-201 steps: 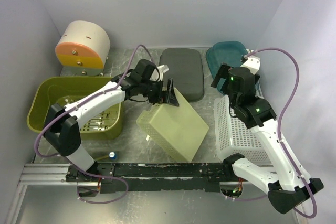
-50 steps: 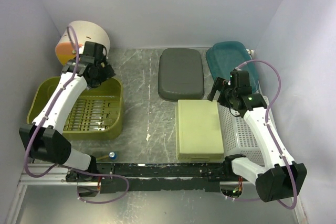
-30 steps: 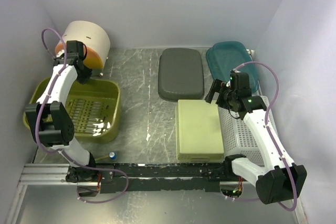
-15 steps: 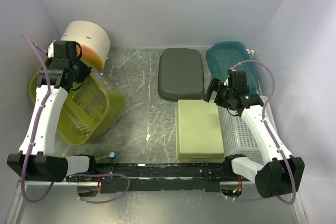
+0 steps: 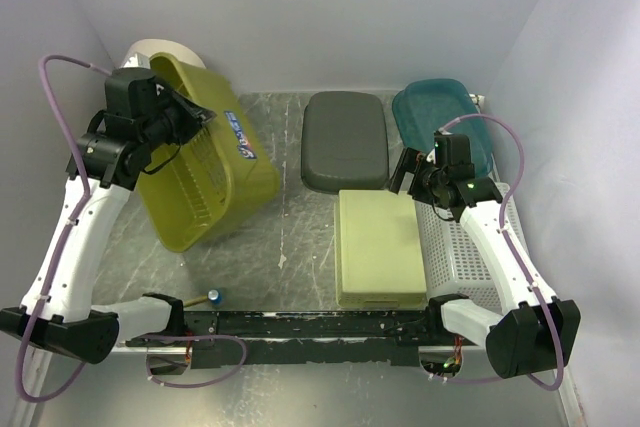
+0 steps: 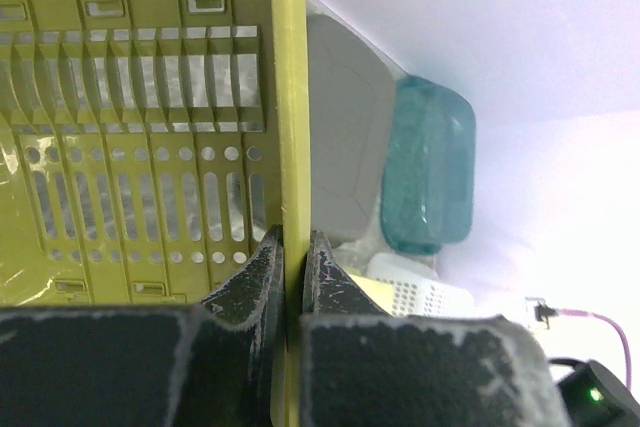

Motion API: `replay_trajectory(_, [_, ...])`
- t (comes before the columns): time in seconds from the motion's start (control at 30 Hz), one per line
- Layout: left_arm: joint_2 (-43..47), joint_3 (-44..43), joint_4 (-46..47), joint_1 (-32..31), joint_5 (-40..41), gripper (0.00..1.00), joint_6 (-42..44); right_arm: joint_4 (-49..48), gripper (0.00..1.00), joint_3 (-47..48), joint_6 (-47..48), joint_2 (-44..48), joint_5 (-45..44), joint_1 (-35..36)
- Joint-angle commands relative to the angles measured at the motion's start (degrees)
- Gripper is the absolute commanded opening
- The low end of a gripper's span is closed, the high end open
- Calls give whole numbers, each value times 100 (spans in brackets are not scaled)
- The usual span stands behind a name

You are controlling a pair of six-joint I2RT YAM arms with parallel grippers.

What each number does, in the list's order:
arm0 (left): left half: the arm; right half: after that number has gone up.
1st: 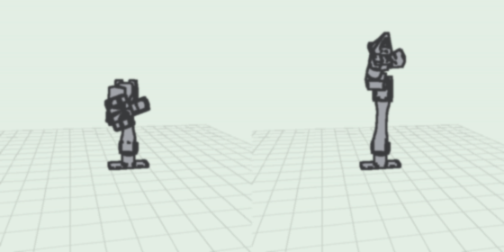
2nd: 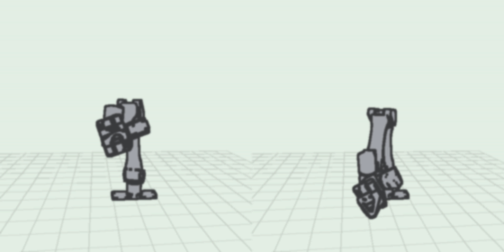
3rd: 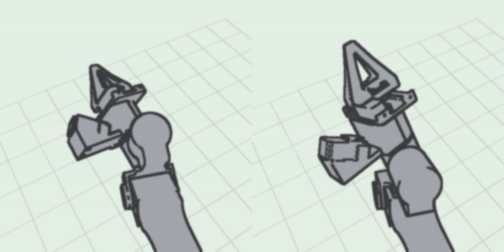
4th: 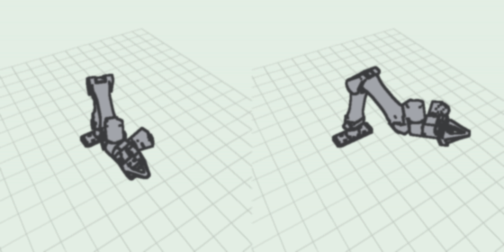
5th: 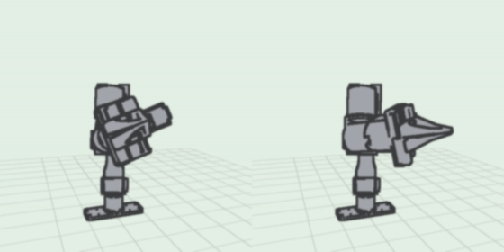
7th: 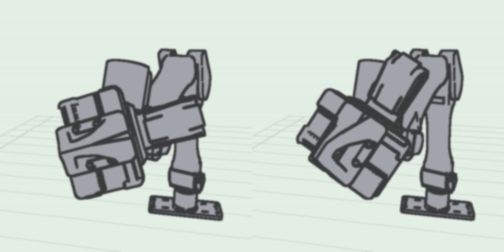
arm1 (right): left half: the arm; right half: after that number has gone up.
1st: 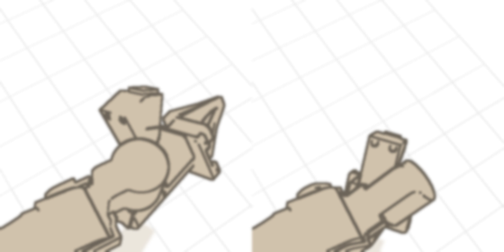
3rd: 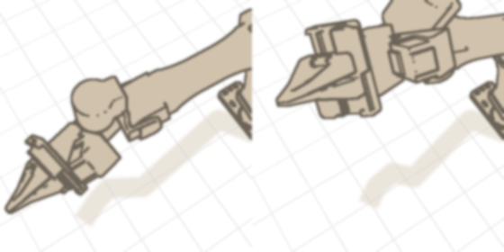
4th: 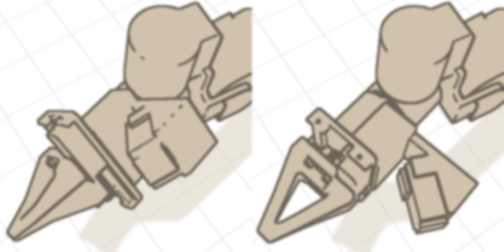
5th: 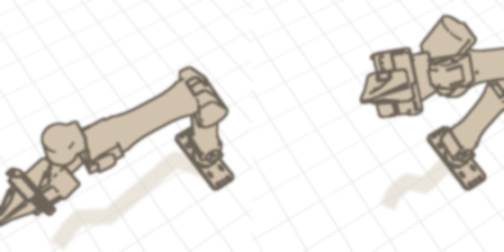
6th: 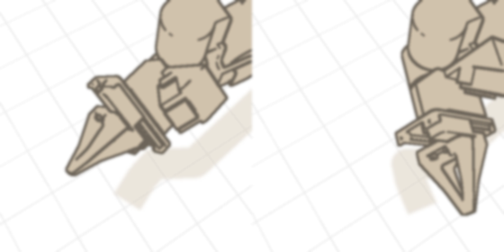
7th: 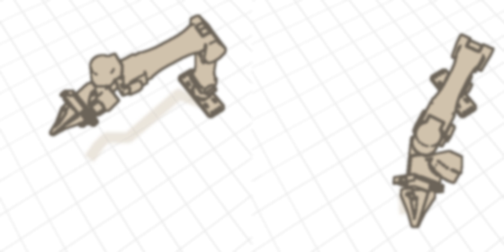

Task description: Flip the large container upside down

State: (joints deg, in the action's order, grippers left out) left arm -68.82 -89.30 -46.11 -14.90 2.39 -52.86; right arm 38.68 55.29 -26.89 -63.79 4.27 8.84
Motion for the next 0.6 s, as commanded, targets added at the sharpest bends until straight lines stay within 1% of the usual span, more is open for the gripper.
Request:
replay_trajectory(0.0, [83,-62,1146,-192,-808,7,174,-150,100,169,41,57,-29,-23])
replay_trajectory(0.1, [124,69,1358,-254,-1180,7,98,-191,100,175,15,25,-13,-23])
replay_trajectory(0.37, [218,710,2466,-312,-2744,7,-276,-202,100,359,32,-5,-143,-23])
replay_trajectory(0.47, [268,1132,3085,-319,-3293,7,-416,-216,100,351,27,35,-167,-23])
replay_trajectory(0.57, [254,1594,3855,-320,-3926,7,-729,-186,100,354,21,75,-189,-23])
